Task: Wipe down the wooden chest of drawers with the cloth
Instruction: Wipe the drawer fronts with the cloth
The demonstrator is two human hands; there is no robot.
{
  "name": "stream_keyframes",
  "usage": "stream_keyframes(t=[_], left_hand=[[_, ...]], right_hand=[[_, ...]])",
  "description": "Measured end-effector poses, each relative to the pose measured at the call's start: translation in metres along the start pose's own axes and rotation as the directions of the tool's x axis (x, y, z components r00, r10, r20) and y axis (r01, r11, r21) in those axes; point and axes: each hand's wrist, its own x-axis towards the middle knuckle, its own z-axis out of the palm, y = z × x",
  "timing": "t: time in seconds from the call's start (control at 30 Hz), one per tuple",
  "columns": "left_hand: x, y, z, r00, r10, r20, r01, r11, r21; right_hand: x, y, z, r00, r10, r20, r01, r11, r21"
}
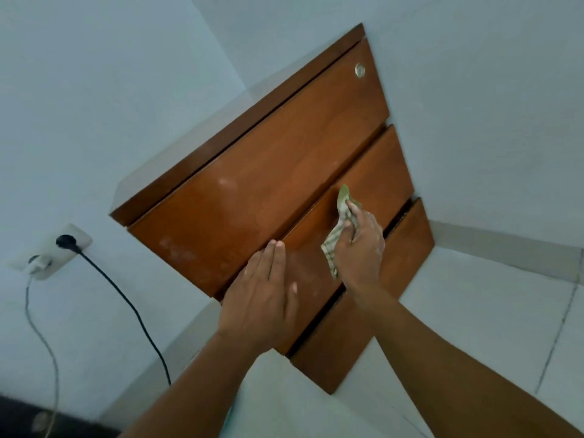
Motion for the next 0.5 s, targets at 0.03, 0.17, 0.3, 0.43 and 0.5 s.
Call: stream_keyframes(t=[0.03,0.17,0.3,0.43,0.5], left_hand=[[-0.003,0.006,-0.001,0.998,-0.063,-0.006,0.063,0.997,-0.037],[-0.012,0.023,0.001,0.976,-0.219,0.015,0.219,0.97,-0.105],[-0.01,0.025,0.004,0.969,-0.249,-0.007,0.243,0.953,-0.178],[-0.005,0.027,0.007,0.955,-0.29,-0.053,0.28,0.949,-0.147],[0.0,0.027,0.005,0.953,-0.299,-0.056,0.294,0.952,-0.082]], right_hand=[[-0.001,-0.001,0.001,1.0,-0.011,0.007,0.011,1.0,-0.004],[-0.007,-0.009,0.003,0.998,-0.029,0.052,0.03,0.999,-0.026],[-0.014,-0.018,0.003,0.995,-0.017,0.099,0.018,1.0,-0.004],[-0.015,-0.022,0.001,0.993,-0.018,0.118,0.018,1.0,-0.003],[-0.014,-0.022,-0.001,0.993,-0.013,0.12,0.014,1.0,-0.008]])
